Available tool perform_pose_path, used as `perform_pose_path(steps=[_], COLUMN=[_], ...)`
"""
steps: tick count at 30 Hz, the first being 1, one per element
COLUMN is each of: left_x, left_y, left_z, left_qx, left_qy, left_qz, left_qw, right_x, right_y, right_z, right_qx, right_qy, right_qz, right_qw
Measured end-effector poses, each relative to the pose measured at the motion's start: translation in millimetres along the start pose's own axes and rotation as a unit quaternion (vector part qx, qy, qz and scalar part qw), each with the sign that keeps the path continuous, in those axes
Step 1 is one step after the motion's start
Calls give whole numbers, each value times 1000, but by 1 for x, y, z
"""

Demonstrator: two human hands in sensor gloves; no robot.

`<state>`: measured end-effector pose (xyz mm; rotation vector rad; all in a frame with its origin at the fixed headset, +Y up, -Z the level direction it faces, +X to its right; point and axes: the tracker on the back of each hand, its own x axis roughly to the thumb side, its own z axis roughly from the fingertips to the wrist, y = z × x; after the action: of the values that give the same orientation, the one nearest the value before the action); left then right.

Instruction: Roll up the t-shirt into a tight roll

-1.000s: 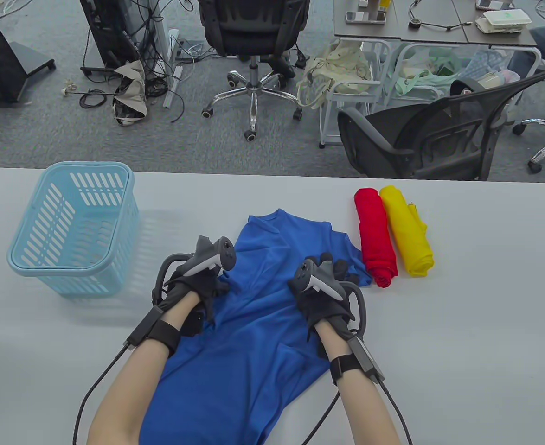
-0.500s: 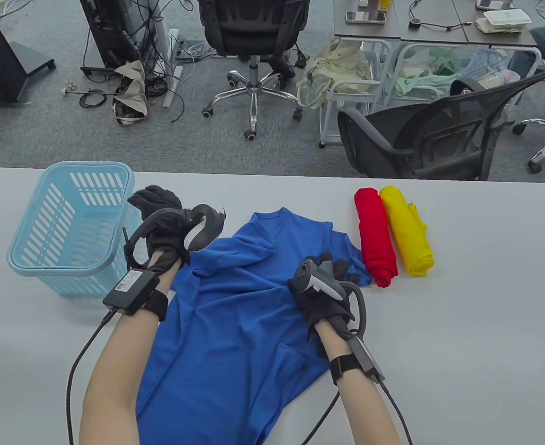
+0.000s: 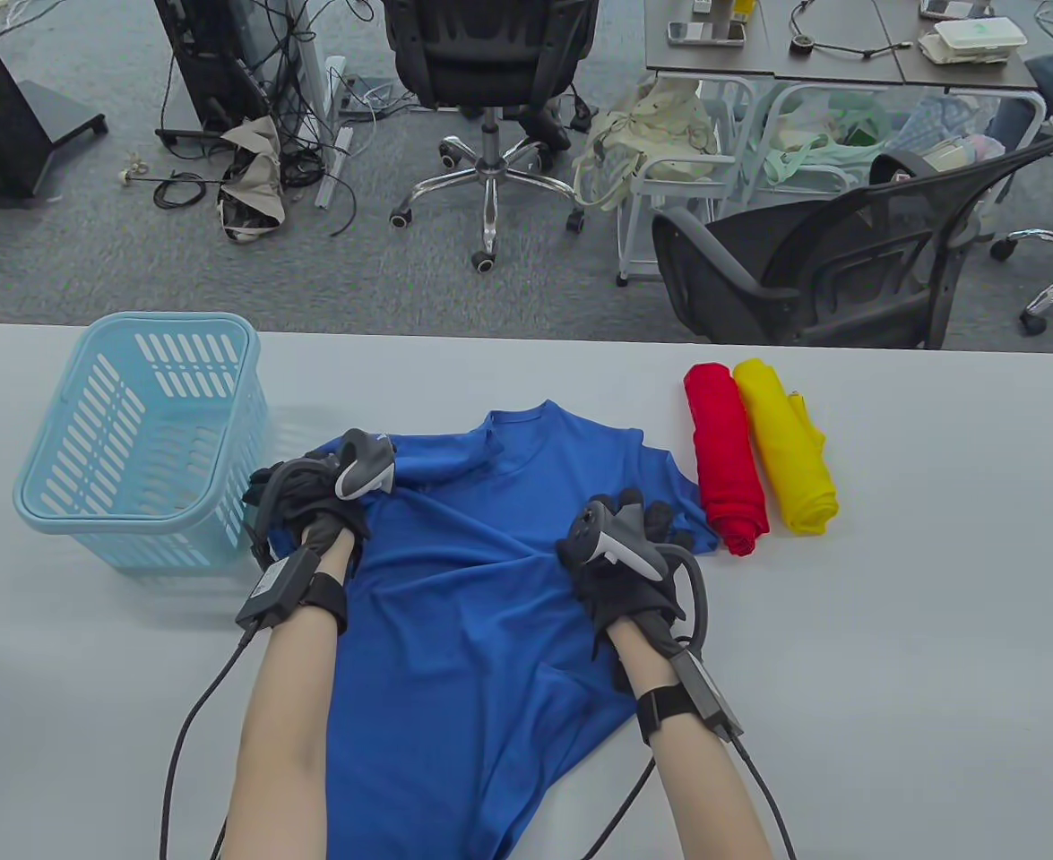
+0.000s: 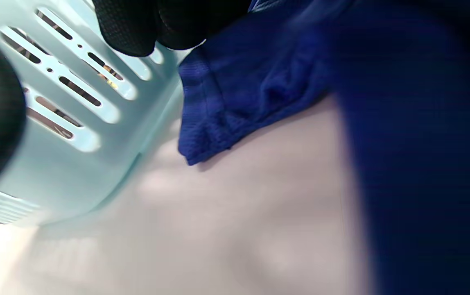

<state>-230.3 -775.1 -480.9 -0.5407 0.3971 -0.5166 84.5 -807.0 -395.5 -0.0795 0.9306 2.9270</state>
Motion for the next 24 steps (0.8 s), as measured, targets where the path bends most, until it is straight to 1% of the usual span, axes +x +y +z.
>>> perform_pose_path(steps=[2, 4, 5, 7, 8, 9, 11, 12, 13, 14, 15, 16, 17, 18, 19, 20, 22, 23, 24], left_x=[1, -1, -2, 2, 4, 7, 8, 9, 11, 11, 12, 13, 14, 15, 15, 15, 15, 16, 17], left_y=[5, 8, 8, 4, 3, 3, 10, 12, 17, 21, 24, 26, 29, 31, 33, 34, 37, 38, 41], left_z=[2, 2, 5, -2, -4, -6, -6, -8, -12, -16, -19, -21, -22, -21, -18, -17, -12, -9, -4], left_qx=[27, 27, 28, 25, 23, 26, 39, 43, 52, 50, 37, 15, -7, -9, -3, 4, 19, 38, 79], left_qy=[-1, 5, -3, -101, -168, -210, -202, -188, -125, -59, -11, 23, 37, 50, 64, 63, 48, 36, 13], left_qz=[5, -6, -4, 34, 58, 90, 110, 100, 68, 33, 13, 2, 3, 8, 12, 12, 17, 18, 15], left_qw=[1000, 1000, 1000, 994, 984, 973, 972, 976, 988, 996, 999, 1000, 999, 999, 998, 998, 999, 998, 997], right_x=[0, 0, 0, 0, 0, 0, 0, 0, 1, 1, 1, 1, 1, 1, 1, 1, 1, 1, 2], right_y=[0, 0, 0, 0, 0, 0, 0, 0, 0, 0, 0, 0, 0, 0, 0, 0, 0, 0, 0], right_z=[0, 0, 0, 0, 0, 0, 0, 0, 0, 0, 0, 0, 1, 1, 1, 0, 0, 0, 0], right_qx=[0, 0, 0, 0, 0, 0, 0, 0, 0, 0, 0, 0, 0, 0, -1, -1, -1, -1, -1], right_qy=[0, 1, 0, 0, 0, 0, 1, 2, 3, 3, 4, 5, 7, 7, 7, 7, 7, 7, 8], right_qz=[0, 1, 0, 0, 0, 0, 1, 2, 2, 2, 2, 2, 2, 2, 2, 3, 3, 3, 4], right_qw=[1000, 1000, 1000, 1000, 1000, 1000, 1000, 1000, 1000, 1000, 1000, 1000, 1000, 1000, 1000, 1000, 1000, 1000, 1000])
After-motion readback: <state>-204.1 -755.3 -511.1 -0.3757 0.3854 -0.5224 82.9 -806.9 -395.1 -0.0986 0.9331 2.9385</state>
